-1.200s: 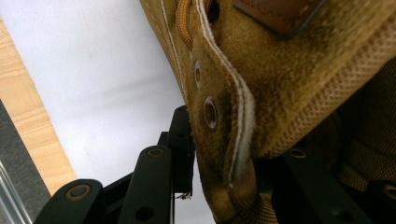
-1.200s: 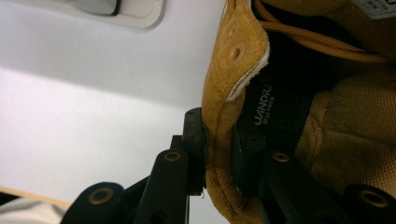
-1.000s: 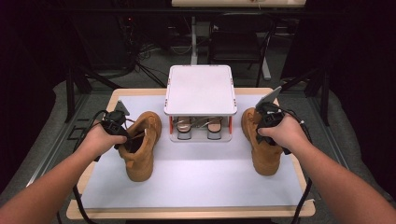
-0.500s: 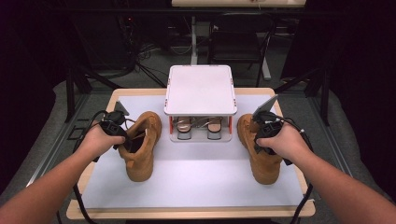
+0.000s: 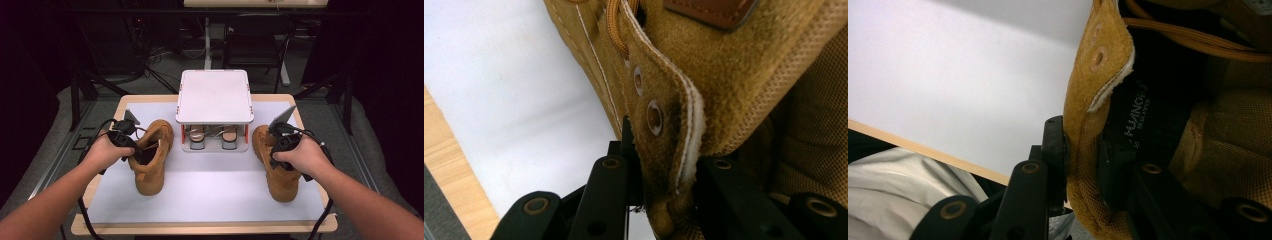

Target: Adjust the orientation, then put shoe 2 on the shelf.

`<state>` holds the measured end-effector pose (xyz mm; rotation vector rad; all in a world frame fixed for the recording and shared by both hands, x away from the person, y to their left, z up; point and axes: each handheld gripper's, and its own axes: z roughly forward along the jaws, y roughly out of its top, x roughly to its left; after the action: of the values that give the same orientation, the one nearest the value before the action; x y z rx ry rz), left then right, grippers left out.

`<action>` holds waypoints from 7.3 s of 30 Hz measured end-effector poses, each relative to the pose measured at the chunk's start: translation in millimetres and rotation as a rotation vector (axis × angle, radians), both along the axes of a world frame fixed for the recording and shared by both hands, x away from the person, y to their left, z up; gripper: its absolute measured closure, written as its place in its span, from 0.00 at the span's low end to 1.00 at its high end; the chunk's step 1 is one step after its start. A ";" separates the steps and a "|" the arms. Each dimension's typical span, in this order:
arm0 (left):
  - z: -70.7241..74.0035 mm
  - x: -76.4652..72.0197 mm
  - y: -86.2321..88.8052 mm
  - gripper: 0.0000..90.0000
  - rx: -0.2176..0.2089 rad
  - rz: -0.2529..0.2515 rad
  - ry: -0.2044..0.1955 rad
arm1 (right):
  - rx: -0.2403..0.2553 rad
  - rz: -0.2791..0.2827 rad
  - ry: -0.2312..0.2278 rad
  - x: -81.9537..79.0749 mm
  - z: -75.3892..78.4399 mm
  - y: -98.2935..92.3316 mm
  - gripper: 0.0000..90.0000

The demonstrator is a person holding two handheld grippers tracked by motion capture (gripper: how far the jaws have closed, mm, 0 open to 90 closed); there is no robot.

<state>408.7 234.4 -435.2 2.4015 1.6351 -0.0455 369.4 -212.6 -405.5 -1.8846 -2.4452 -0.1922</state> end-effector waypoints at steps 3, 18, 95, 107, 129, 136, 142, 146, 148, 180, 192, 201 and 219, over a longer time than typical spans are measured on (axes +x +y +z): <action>0.3 -2.9 -0.8 0.89 -0.005 -0.017 -0.009 | 0.003 0.003 -0.002 0.3 0.5 -1.4 0.81; -1.3 -8.4 0.9 0.80 0.001 0.005 0.010 | 0.023 0.030 -0.081 -4.2 26.4 -7.1 0.71; -17.1 -3.0 1.6 0.93 -0.013 0.014 -0.009 | -0.029 -0.016 -0.072 20.3 -40.9 -67.6 0.94; -15.3 -10.2 -6.2 0.93 0.042 -0.041 -0.003 | 0.020 -0.063 -0.030 10.5 -42.7 -61.1 0.93; -17.5 -9.5 -3.9 0.83 0.017 -0.064 -0.020 | -0.015 0.040 -0.090 6.3 -45.2 -60.3 0.80; -18.4 -10.2 -5.1 0.84 0.034 -0.068 -0.025 | -0.028 0.020 -0.084 5.9 -45.8 -59.2 0.82; -19.5 -10.3 -3.1 0.83 0.013 -0.051 -0.023 | -0.023 -0.004 -0.096 4.9 -46.7 -58.6 0.83; -20.3 -10.0 -2.5 0.83 0.005 -0.042 -0.021 | -0.031 0.010 -0.076 5.6 -45.4 -60.3 0.84; -20.5 -10.2 -2.9 0.83 0.007 -0.040 -0.023 | -0.024 -0.009 -0.091 5.2 -46.9 -58.8 0.85; -18.9 -10.4 -2.8 0.95 0.021 -0.026 -0.027 | 0.021 -0.019 -0.083 5.4 -45.1 -64.7 0.94; -16.3 -7.1 0.9 0.95 -0.011 0.018 -0.019 | 0.075 -0.069 -0.067 8.0 -43.5 -73.0 0.95; -6.8 3.0 0.3 0.95 -0.004 0.040 -0.012 | 0.101 -0.102 -0.038 12.3 -37.6 -72.9 0.95; 13.2 3.0 5.9 0.95 -0.016 0.064 -0.010 | 0.078 -0.123 -0.054 14.4 -15.7 -77.2 0.95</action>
<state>411.7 240.4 -422.0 2.3324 1.6994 -0.0346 383.8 -289.8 -421.2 -2.0233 -2.3185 -0.3427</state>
